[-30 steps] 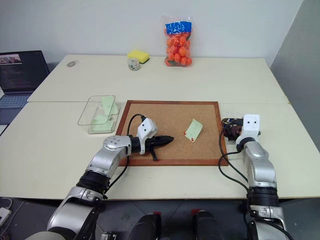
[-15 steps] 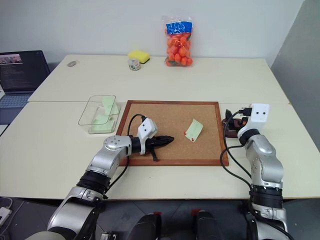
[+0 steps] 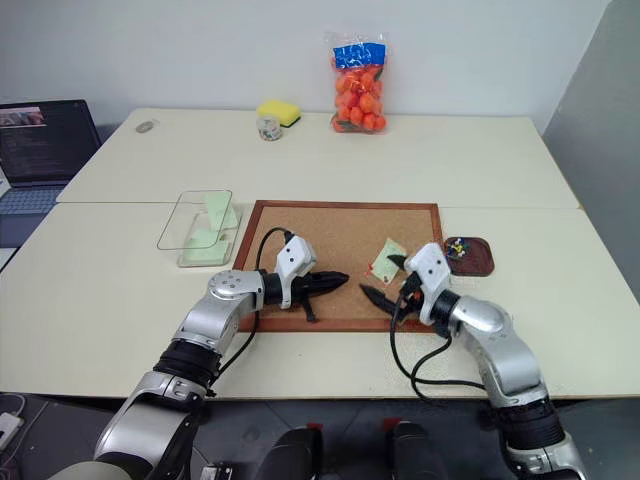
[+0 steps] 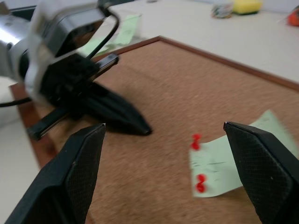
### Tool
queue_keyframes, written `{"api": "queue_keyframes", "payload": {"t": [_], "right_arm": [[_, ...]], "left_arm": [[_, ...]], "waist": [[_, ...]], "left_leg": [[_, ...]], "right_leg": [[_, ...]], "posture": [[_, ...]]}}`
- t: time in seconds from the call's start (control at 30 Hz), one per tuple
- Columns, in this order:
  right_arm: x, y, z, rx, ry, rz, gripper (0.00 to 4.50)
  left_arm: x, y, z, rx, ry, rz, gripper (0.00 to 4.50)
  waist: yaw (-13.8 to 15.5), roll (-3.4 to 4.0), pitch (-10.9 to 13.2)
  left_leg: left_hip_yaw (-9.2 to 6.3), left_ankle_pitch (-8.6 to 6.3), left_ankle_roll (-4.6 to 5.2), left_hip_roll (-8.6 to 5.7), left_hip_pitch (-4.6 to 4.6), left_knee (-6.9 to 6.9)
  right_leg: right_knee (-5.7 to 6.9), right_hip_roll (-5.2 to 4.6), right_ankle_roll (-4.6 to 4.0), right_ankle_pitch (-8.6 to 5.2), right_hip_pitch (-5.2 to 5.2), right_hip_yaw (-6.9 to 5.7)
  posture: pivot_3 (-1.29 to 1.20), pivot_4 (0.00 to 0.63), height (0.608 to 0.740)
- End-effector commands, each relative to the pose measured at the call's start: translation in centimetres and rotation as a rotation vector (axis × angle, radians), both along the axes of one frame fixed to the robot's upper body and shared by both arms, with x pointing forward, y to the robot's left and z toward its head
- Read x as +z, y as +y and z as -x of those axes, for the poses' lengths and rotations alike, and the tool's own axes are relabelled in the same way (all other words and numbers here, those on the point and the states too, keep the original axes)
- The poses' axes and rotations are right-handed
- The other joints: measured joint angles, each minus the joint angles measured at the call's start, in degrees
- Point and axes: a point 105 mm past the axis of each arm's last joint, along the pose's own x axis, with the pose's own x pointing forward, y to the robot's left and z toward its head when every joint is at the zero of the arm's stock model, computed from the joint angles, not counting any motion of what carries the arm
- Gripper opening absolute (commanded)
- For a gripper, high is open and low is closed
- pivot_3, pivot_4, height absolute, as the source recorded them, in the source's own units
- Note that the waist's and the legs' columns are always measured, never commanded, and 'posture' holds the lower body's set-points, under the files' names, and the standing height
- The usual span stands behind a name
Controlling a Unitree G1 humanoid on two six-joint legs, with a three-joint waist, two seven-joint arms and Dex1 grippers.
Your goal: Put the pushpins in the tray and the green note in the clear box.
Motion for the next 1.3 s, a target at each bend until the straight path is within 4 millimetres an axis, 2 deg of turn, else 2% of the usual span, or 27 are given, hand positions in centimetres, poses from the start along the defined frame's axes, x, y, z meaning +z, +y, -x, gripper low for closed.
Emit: {"api": "queue_keyframes", "payload": {"t": [0.03,0.3,0.57,0.7,1.0,1.03,1.2,1.3], "right_arm": [[0.0,-0.1,-0.5,-0.003,-0.041,0.013,4.28],[-0.7,0.2,-1.9,-0.029,-0.026,-0.002,4.28],[-1.8,1.0,-2.7,-0.032,-0.01,0.02,2.84],[-2.1,0.9,-2.9,-0.037,-0.01,0.039,1.89],[-2.0,0.3,-3.9,-0.092,-0.024,0.048,0.18],[-2.0,0.2,-3.9,-0.097,-0.026,0.05,0.06],[-2.0,-0.1,-3.9,-0.112,-0.038,0.054,0.06],[-1.1,-0.3,-3.8,-0.118,-0.055,0.012,0.06]], "left_arm": [[-3.1,1.0,0.8,0.024,0.099,-0.082,0.0],[-3.0,1.1,0.8,0.029,0.099,-0.083,0.0],[-3.0,1.0,0.8,0.029,0.094,-0.085,0.0],[-3.0,1.0,0.9,0.03,0.094,-0.084,0.0],[-2.9,0.7,0.9,0.029,0.095,-0.078,0.0],[-2.9,0.7,0.9,0.028,0.095,-0.078,0.0],[-3.1,0.7,1.1,0.022,0.098,-0.08,0.0],[-3.1,0.8,1.3,0.02,0.1,-0.082,0.0]], "waist": [[0.0,-0.01,0.0],[0.0,-0.01,0.0],[0.0,0.0,0.0],[0.0,0.0,0.0],[0.0,0.0,0.0],[0.0,0.0,0.0],[0.0,0.0,0.0],[0.0,0.0,0.0]], "left_leg": [[0.0,0.0,0.0,0.0,0.0,0.0],[0.01,0.0,0.0,0.0,0.01,0.0],[0.01,0.0,0.0,0.0,0.01,0.0],[0.01,0.0,0.0,0.0,0.01,0.0],[0.01,0.0,0.0,0.01,0.01,-0.01],[0.01,0.0,0.0,0.01,0.02,-0.01],[0.01,0.0,0.0,0.01,0.02,-0.01],[0.01,0.0,0.0,0.01,0.02,0.0]], "right_leg": [[0.0,0.0,0.0,0.0,0.0,0.0],[0.01,0.0,0.0,0.0,-0.01,0.01],[0.02,0.0,0.0,0.0,-0.01,0.01],[0.01,0.0,0.0,0.0,-0.01,0.01],[0.02,0.01,0.0,0.0,0.0,0.01],[0.02,0.01,0.0,0.0,0.0,0.01],[0.02,0.0,0.0,0.0,0.0,0.02],[0.03,0.01,0.0,0.0,0.0,0.02]], "posture": [[0.0,0.15,0.74],[0.0,0.15,0.74],[0.0,0.15,0.74],[0.0,0.15,0.74],[0.0,0.15,0.74],[0.0,0.15,0.74],[0.0,0.15,0.74],[0.0,0.15,0.74]]}}
